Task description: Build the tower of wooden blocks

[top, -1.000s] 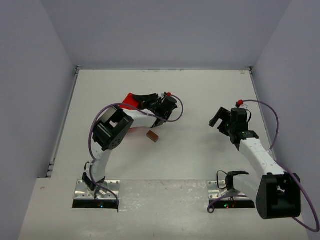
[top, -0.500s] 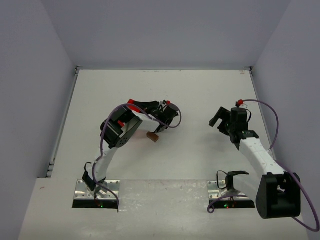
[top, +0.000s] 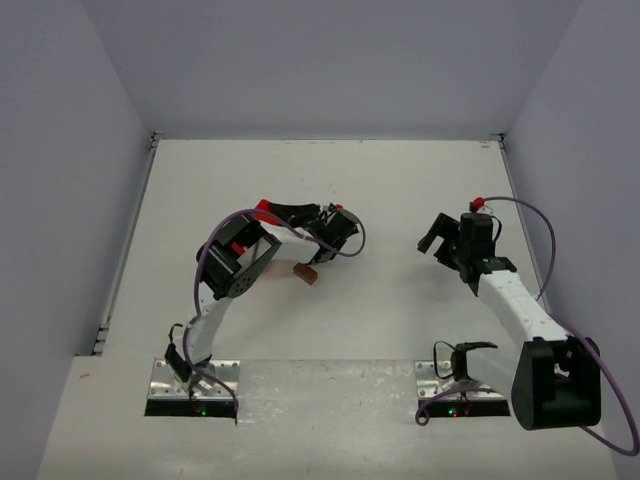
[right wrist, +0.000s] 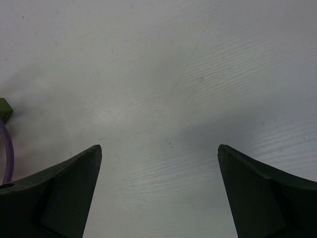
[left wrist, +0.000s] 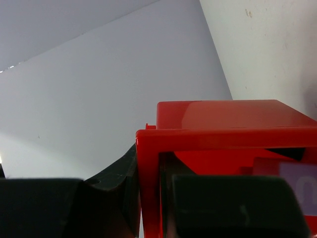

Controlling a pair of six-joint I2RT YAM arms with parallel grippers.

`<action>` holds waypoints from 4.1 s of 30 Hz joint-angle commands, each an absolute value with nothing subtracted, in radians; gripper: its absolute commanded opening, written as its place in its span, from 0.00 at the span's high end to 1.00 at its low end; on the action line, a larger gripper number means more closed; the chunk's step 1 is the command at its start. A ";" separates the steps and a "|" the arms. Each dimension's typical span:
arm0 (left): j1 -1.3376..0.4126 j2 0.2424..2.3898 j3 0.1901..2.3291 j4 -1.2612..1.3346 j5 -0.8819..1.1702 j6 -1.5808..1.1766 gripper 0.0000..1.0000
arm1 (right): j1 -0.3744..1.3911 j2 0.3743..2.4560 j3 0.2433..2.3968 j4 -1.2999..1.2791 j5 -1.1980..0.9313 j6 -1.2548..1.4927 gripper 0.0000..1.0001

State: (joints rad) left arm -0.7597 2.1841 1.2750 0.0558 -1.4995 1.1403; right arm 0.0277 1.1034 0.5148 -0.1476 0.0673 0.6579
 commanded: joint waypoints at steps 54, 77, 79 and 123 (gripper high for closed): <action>-0.609 2.158 1.333 0.058 -1.530 1.155 1.00 | 0.023 1.092 0.556 -0.141 0.099 0.647 0.01; -0.025 1.725 1.544 -0.298 -0.182 -0.037 1.00 | 0.024 1.087 0.551 -0.126 0.074 0.646 0.01; 0.052 1.807 1.639 -0.422 -0.191 -0.161 1.00 | 0.023 1.085 0.551 -0.128 0.075 0.647 0.01; 0.017 1.196 0.865 0.070 0.154 -0.565 0.00 | 0.381 1.042 0.583 0.063 -0.131 0.302 0.01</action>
